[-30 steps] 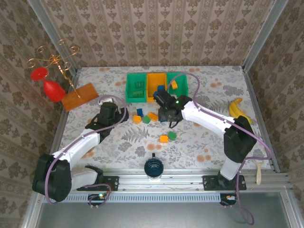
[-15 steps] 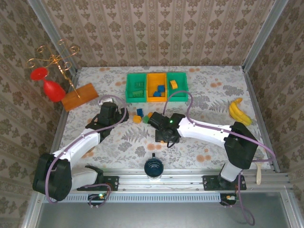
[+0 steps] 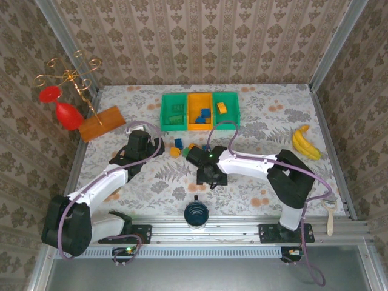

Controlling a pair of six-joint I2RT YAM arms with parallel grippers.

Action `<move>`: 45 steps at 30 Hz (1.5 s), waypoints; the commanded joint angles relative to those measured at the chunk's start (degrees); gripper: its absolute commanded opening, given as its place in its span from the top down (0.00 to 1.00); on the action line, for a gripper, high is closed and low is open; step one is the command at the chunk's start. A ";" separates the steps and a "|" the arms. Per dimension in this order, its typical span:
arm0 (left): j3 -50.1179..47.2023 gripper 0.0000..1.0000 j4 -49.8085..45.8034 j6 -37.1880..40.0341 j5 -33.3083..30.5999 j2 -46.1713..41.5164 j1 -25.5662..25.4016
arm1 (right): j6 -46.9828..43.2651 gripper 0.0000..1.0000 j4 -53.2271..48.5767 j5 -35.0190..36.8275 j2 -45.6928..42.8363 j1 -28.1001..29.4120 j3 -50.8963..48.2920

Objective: Sort the legos into containers by color
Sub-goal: Pick up the lego from the bottom-center of the table.

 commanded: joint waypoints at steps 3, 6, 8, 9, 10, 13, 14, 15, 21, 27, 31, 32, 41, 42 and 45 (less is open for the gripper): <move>-0.30 0.00 0.25 -0.81 0.64 0.62 0.21 | -1.58 0.27 0.11 -0.68 2.83 -0.63 2.54; -0.14 0.00 0.19 -0.69 0.68 0.91 0.22 | -2.22 0.27 0.41 -0.66 4.21 -0.98 3.64; 0.05 0.00 0.16 -0.67 0.64 1.18 0.24 | -2.63 0.28 0.42 -0.49 5.08 -1.26 4.40; 0.14 0.00 0.16 -0.69 0.68 1.27 0.28 | -2.78 0.28 0.42 -0.48 5.38 -1.39 4.67; 0.21 0.00 0.16 -0.67 0.66 1.42 0.27 | -3.00 0.28 0.42 -0.48 5.72 -1.58 4.94; 0.31 0.00 0.25 -0.67 0.68 1.71 0.37 | -3.31 0.30 0.83 -0.67 6.35 -1.93 5.42; 0.31 0.00 0.34 -0.68 0.70 1.86 0.37 | -3.46 0.30 0.94 -0.73 6.53 -1.95 5.51; 0.31 0.00 0.42 -0.75 0.77 1.94 0.39 | -3.62 0.31 1.01 -0.74 6.81 -2.10 5.73; 0.40 0.00 0.43 -0.66 0.83 2.24 0.39 | -4.78 0.33 1.17 -0.83 7.94 -2.18 7.33; 0.26 0.00 0.34 -0.58 0.64 2.06 0.46 | -5.79 0.37 1.00 -0.57 8.73 -2.28 8.51; 0.23 0.00 0.25 -0.58 0.69 2.06 0.48 | -5.94 0.38 0.76 -0.76 9.37 -2.46 8.67; 0.26 0.00 0.19 -0.62 0.66 2.06 0.52 | -5.99 0.39 0.60 -0.88 9.48 -2.53 8.68; 0.14 0.00 0.16 -0.67 0.66 1.89 0.65 | -6.65 0.44 -0.20 -2.53 10.22 -2.53 7.63; 0.14 0.00 0.16 -0.67 0.63 1.89 0.61 | -6.74 0.46 -0.12 -2.53 10.11 -2.55 7.63; 0.05 0.00 0.08 -0.71 0.68 1.80 0.65 | -6.98 0.53 -0.05 -2.68 9.89 -2.54 7.77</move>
